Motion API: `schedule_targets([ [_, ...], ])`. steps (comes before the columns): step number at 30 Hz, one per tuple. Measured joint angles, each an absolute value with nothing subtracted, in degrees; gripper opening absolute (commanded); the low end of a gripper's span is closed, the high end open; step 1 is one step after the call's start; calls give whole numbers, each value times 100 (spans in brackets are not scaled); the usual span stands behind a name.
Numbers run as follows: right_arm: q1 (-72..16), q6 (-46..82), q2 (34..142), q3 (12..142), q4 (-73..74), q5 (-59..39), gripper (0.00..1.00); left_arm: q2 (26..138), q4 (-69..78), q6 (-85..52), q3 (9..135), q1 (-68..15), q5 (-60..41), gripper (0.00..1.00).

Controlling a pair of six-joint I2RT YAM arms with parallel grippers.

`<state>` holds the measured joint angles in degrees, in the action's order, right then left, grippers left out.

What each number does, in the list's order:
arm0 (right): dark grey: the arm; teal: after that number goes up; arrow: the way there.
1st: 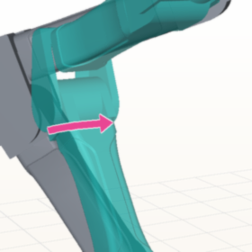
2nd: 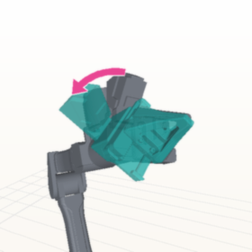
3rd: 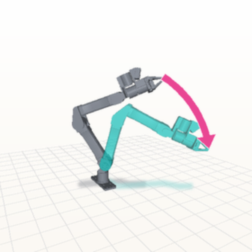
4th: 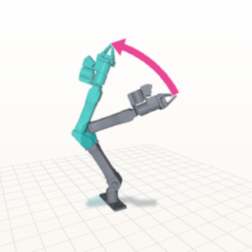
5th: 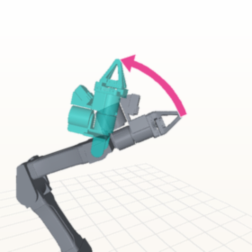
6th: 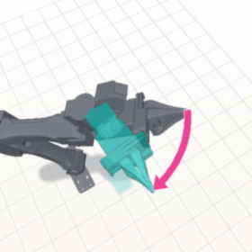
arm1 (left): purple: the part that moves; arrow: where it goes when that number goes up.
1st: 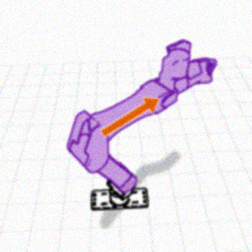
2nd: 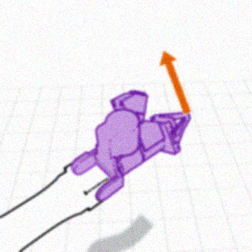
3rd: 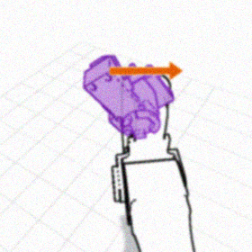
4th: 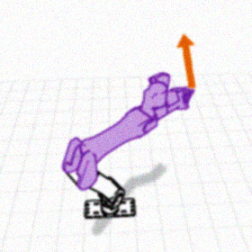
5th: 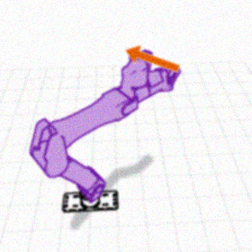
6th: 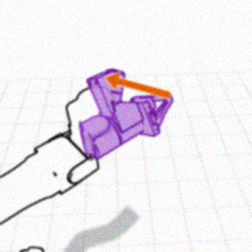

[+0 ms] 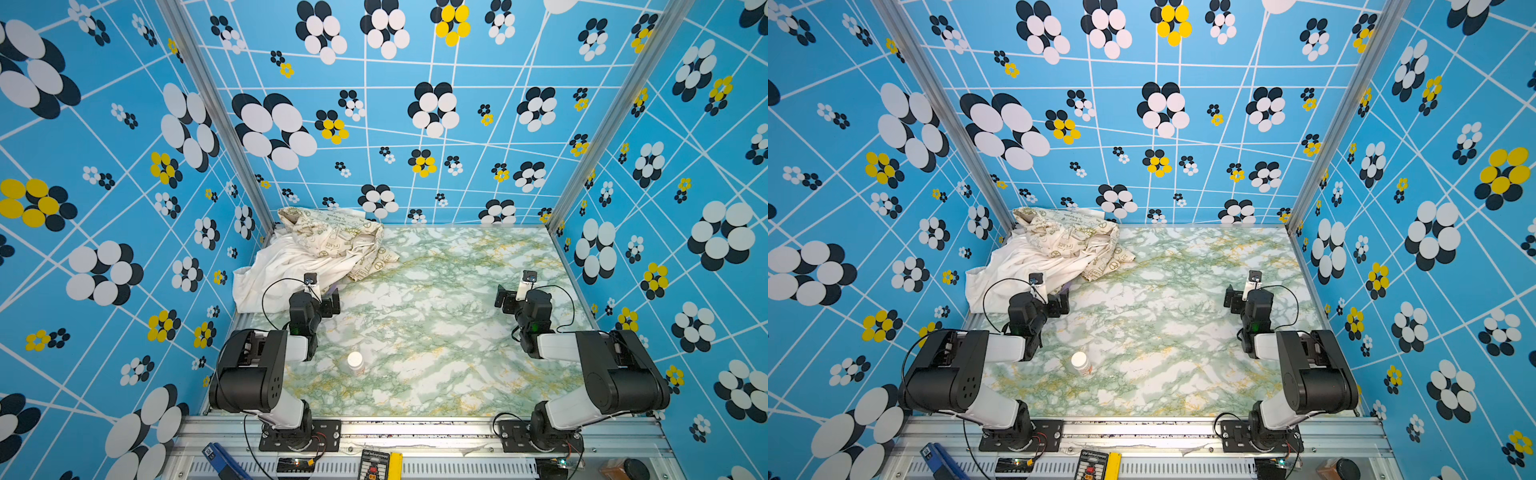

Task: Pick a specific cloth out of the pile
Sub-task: 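Move the left gripper toward the cream cloth pile while the right arm rises, then push the left gripper under the cream cloths at the pile's near edge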

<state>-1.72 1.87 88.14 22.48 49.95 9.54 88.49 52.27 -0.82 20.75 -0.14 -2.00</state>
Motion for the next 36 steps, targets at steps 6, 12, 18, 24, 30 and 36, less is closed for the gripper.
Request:
schedule_targets([
  [6, -174, 189, 8392, 2536, 4093, 1059, 99, 8187, 4239, -97, 2342, -106, 268, 99],
  [12, -174, 174, 7520, 2980, 3135, 1151, 99, 6812, 2786, -620, 2993, -163, 854, 99],
  [18, -174, 117, 7065, 3382, 2265, 989, 99, 5830, 880, -2016, 3830, 257, 1131, 99],
  [24, -274, 62, 7035, 3557, 1817, 613, 99, 5813, -386, -3387, 4099, 464, 484, 99],
  [30, -718, -49, 7140, 3780, 1669, 336, 99, 6066, -740, -5188, 3734, 458, -84, 95],
  [36, -1116, -67, 7345, 3830, 1671, 204, 99, 6379, -670, -6521, 3249, 447, -342, 77],
])
